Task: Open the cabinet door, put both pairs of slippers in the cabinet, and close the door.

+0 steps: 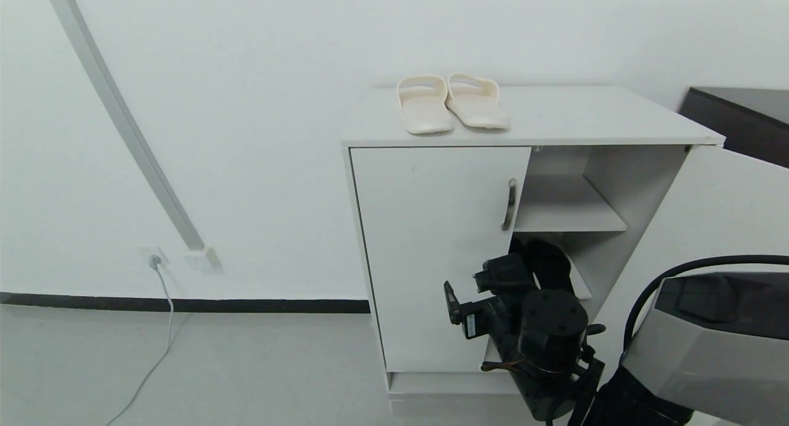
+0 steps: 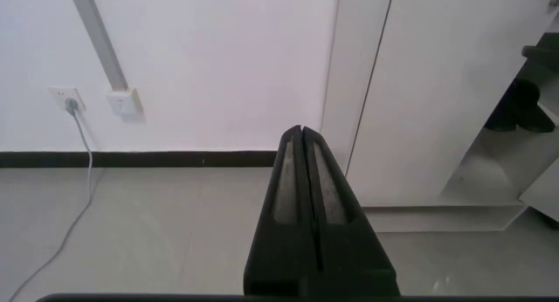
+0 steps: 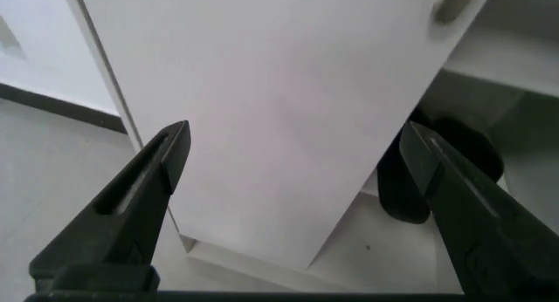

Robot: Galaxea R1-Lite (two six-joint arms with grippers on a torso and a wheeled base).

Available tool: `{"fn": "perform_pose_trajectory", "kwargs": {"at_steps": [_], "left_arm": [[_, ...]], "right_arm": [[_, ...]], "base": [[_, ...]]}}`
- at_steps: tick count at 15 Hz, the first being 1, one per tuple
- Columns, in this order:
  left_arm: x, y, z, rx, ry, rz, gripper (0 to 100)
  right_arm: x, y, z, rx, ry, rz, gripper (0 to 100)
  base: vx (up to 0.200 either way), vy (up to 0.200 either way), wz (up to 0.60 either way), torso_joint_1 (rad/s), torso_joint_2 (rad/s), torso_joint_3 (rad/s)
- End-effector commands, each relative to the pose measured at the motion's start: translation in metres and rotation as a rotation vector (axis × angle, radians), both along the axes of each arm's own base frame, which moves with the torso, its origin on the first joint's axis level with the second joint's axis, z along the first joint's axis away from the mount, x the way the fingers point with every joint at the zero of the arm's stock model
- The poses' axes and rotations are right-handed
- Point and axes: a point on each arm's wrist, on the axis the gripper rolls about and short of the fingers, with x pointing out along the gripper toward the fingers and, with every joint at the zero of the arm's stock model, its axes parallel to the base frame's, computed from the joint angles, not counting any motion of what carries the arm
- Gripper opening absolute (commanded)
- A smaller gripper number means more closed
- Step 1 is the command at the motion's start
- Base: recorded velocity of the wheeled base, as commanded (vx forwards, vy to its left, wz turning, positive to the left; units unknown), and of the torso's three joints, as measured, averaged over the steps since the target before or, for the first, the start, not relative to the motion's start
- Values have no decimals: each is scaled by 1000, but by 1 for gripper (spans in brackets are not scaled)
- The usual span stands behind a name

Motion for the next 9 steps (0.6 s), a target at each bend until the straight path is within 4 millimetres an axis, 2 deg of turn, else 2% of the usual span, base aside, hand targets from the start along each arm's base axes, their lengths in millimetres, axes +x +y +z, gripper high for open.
{"fn": "perform_pose_trajectory", "kwargs": {"at_steps": [1,9], "left_arm": [[0,0,0,-1,-1,0,0],[0,0,0,-1,-1,0,0]], "right_arm": [[0,0,-1,-3,2,0,100],[-1,0,-2,-5,4,1,100]], "base": [[0,0,0,154,-486,-330],[0,0,0,187,-505,-316]]}}
